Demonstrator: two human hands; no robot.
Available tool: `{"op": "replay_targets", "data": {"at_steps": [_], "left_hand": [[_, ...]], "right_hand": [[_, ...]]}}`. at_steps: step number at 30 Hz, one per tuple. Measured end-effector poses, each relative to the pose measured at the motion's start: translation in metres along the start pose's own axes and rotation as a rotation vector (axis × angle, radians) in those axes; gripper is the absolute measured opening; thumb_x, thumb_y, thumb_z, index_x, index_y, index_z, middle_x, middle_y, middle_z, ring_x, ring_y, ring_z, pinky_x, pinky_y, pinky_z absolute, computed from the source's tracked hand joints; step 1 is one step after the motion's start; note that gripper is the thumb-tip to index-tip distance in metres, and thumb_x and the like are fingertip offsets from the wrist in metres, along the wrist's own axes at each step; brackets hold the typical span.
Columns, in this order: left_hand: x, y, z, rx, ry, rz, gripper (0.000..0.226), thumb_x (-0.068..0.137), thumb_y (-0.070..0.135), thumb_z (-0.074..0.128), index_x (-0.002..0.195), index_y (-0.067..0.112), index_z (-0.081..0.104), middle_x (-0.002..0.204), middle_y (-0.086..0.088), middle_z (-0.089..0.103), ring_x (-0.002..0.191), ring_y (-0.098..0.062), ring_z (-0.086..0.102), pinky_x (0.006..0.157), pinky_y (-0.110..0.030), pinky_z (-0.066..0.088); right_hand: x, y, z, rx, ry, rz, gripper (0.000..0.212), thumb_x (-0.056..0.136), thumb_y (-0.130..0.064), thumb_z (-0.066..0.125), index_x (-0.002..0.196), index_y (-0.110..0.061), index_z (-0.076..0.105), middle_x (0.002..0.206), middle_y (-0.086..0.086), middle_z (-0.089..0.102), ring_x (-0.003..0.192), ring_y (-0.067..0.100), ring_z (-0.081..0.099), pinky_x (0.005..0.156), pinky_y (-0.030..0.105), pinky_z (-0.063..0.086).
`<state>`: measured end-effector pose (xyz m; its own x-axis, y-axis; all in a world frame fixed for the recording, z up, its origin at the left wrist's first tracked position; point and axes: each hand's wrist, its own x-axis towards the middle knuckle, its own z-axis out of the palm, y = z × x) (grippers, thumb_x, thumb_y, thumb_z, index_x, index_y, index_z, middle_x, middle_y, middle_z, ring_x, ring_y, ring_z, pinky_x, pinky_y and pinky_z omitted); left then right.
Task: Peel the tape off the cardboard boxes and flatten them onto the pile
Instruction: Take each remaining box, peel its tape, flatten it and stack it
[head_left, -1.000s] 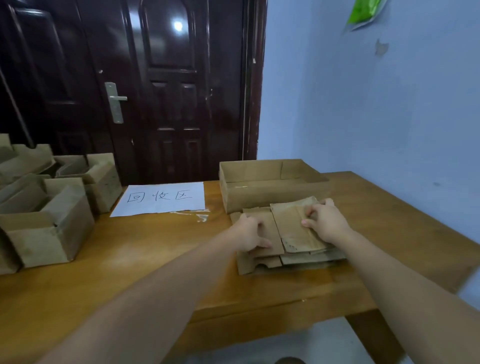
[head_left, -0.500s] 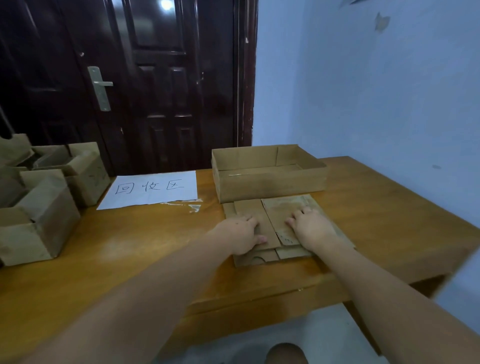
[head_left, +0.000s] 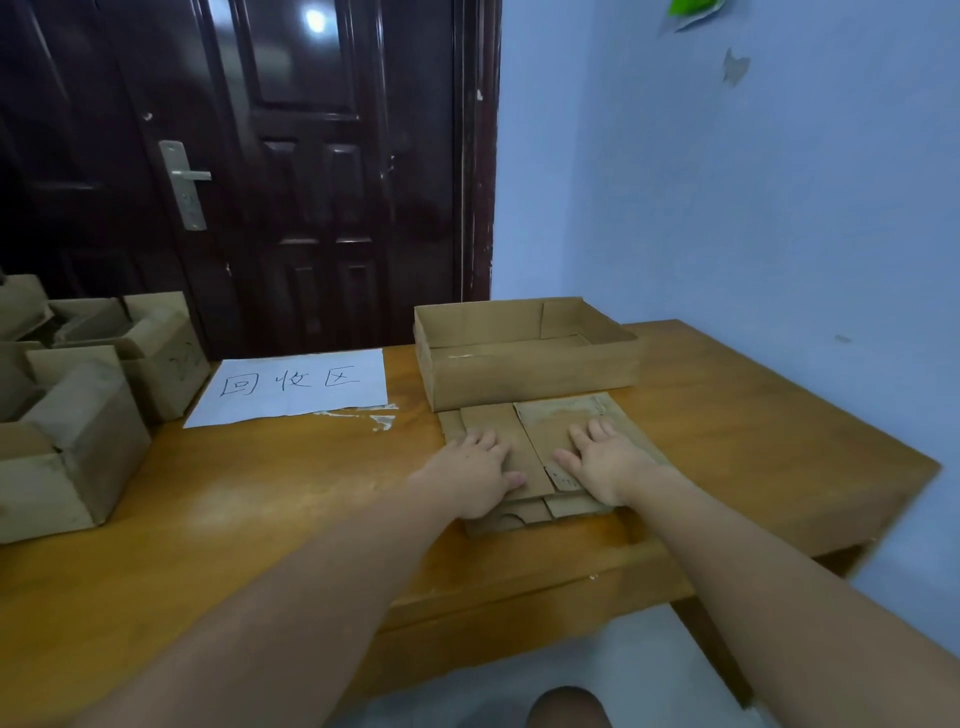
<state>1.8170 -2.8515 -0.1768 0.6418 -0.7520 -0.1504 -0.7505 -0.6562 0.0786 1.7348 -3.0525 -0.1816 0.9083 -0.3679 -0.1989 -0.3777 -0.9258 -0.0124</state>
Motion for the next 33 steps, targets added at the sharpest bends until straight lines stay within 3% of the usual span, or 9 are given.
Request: {"op": "replay_targets", "data": {"at_steps": [2,5,7,12,19,22,25,28,33], "left_hand": [[-0.004,-0.002,-0.002,0.01,0.047,0.002,0.074,0.103,0.067,0.031,0.161,0.021,0.027,0.167,-0.006,0.027,0.153,-0.029,0.027,0.126,-0.048,0.019],[-0.012,-0.007,-0.007,0.004,0.107,-0.02,0.073,0.098,0.072,0.038,0.15,0.022,0.047,0.154,-0.006,0.049,0.138,-0.029,0.047,0.118,-0.046,0.035],[-0.023,-0.016,-0.017,0.003,0.144,-0.018,0.068,0.1,0.067,0.04,0.151,0.022,0.047,0.155,-0.005,0.048,0.14,-0.028,0.046,0.118,-0.046,0.036],[-0.08,-0.065,-0.056,-0.01,0.234,-0.02,0.061,0.105,0.059,0.039,0.152,0.021,0.046,0.154,-0.004,0.049,0.14,-0.026,0.046,0.115,-0.043,0.037],[-0.178,-0.155,-0.077,0.017,0.254,-0.269,0.072,0.101,0.066,0.038,0.157,0.021,0.037,0.16,-0.001,0.042,0.146,-0.025,0.039,0.116,-0.042,0.036],[-0.229,-0.187,-0.085,0.037,0.292,-0.329,0.068,0.102,0.063,0.04,0.155,0.021,0.04,0.156,-0.001,0.048,0.14,-0.025,0.046,0.11,-0.042,0.042],[-0.281,-0.215,-0.095,0.095,0.314,-0.395,0.063,0.101,0.064,0.041,0.149,0.023,0.046,0.144,-0.002,0.057,0.127,-0.025,0.054,0.102,-0.043,0.047],[-0.331,-0.242,-0.101,0.149,0.316,-0.502,0.067,0.101,0.065,0.041,0.152,0.022,0.044,0.149,-0.003,0.053,0.133,-0.026,0.052,0.109,-0.043,0.045],[-0.412,-0.288,-0.099,0.171,0.302,-0.67,0.065,0.101,0.061,0.043,0.154,0.022,0.042,0.153,-0.003,0.049,0.134,-0.026,0.051,0.109,-0.045,0.045]], "right_hand": [[-0.004,-0.005,-0.011,-0.03,-0.014,-0.008,0.069,0.108,-0.053,0.02,0.163,-0.013,0.011,0.168,0.02,0.002,0.156,0.036,0.001,0.126,0.049,0.01],[-0.013,-0.027,-0.033,-0.058,0.046,-0.098,0.06,0.111,-0.041,0.029,0.163,-0.017,0.013,0.17,0.013,0.002,0.157,0.031,0.003,0.125,0.046,0.011],[-0.018,-0.052,-0.046,-0.032,0.104,-0.192,0.058,0.11,-0.037,0.034,0.163,-0.02,0.015,0.17,0.007,0.008,0.157,0.025,0.007,0.125,0.043,0.014],[-0.034,-0.126,-0.072,0.038,0.144,-0.398,0.062,0.107,-0.047,0.041,0.162,-0.029,0.02,0.17,-0.001,0.013,0.156,0.018,0.012,0.124,0.043,0.018],[-0.05,-0.248,-0.093,0.042,0.16,-0.644,0.063,0.107,-0.048,0.04,0.162,-0.027,0.019,0.169,-0.004,0.018,0.155,0.016,0.016,0.124,0.038,0.021],[-0.063,-0.306,-0.1,0.053,0.172,-0.752,0.061,0.107,-0.045,0.041,0.162,-0.028,0.019,0.168,-0.007,0.02,0.155,0.016,0.017,0.123,0.038,0.02],[-0.08,-0.361,-0.107,0.069,0.191,-0.865,0.061,0.106,-0.045,0.045,0.161,-0.024,0.026,0.165,-0.001,0.031,0.152,0.02,0.028,0.121,0.036,0.025],[-0.095,-0.414,-0.11,0.055,0.218,-0.959,0.064,0.103,-0.056,0.044,0.158,-0.024,0.033,0.153,0.002,0.047,0.139,0.025,0.045,0.11,0.036,0.037],[-0.124,-0.501,-0.108,0.039,0.197,-1.127,0.062,0.104,-0.053,0.043,0.16,-0.031,0.026,0.161,0.003,0.038,0.143,0.027,0.041,0.115,0.044,0.038]]}}
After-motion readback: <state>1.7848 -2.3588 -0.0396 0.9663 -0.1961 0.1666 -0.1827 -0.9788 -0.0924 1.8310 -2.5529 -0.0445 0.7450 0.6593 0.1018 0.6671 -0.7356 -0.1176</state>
